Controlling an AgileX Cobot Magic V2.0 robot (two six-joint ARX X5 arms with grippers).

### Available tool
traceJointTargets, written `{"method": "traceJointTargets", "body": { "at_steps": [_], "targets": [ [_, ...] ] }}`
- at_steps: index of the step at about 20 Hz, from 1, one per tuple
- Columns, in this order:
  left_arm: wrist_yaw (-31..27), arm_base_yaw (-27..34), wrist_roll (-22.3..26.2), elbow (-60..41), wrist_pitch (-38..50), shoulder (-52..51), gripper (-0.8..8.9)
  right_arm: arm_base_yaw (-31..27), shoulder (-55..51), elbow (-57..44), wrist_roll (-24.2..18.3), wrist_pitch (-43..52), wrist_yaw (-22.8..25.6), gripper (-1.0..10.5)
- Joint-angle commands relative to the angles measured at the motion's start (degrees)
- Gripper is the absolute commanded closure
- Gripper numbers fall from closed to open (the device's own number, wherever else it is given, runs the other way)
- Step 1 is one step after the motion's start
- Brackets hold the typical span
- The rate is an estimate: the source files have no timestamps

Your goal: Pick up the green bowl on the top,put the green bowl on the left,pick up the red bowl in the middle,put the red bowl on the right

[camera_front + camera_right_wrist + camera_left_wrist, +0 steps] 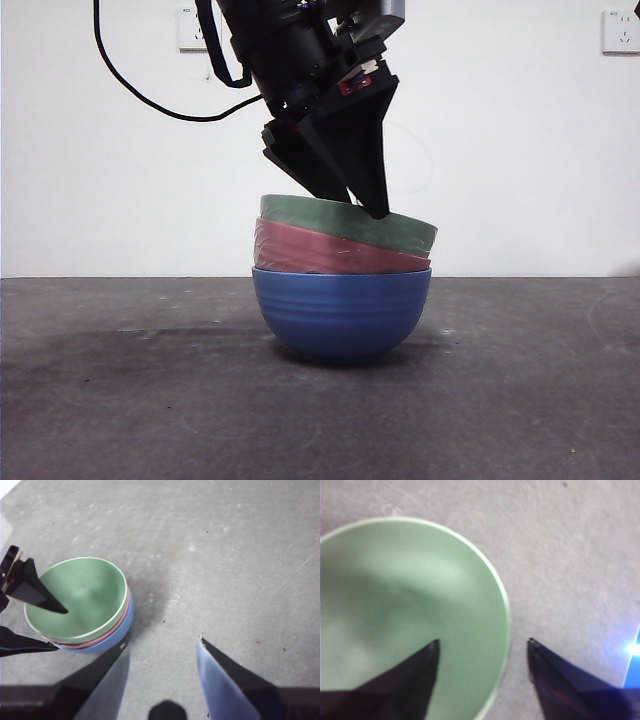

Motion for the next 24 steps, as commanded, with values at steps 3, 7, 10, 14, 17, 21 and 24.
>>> {"method": "traceJointTargets", "body": {
  "at_steps": [3,7,10,14,17,21,24],
  "targets": [
    [0.5,-0.1,1.6,-0.1,-0.8,0.6,5.72,-0.1,0.0,0.2,0.3,0.4,0.0,7.3],
    [3.5,0.0,3.2,-0.1,-2.1,0.6,8.19,-0.1,0.0,0.2,0.3,0.4,0.0,7.3],
    [4.7,0.0,4.6,-0.1,-2.0,0.6,8.19,-0.1,0.0,0.2,0.3,0.4,0.0,7.3],
    [4.4,0.0,4.7,0.4,-1.7,0.6,8.18,-0.1,0.0,0.2,0.3,0.4,0.0,7.3],
    [4.3,0.0,4.7,4.6,-5.2,0.6,8.18,-0.1,0.0,0.2,0.3,0.4,0.0,7.3],
    [4.2,0.0,3.3,16.0,-15.6,0.1,8.19,-0.1,0.0,0.2,0.3,0.4,0.0,7.3],
    [-0.3,0.0,-0.2,21.9,-21.0,-3.0,8.19,-0.1,0.0,0.2,0.3,0.4,0.1,7.3]
  ]
}}
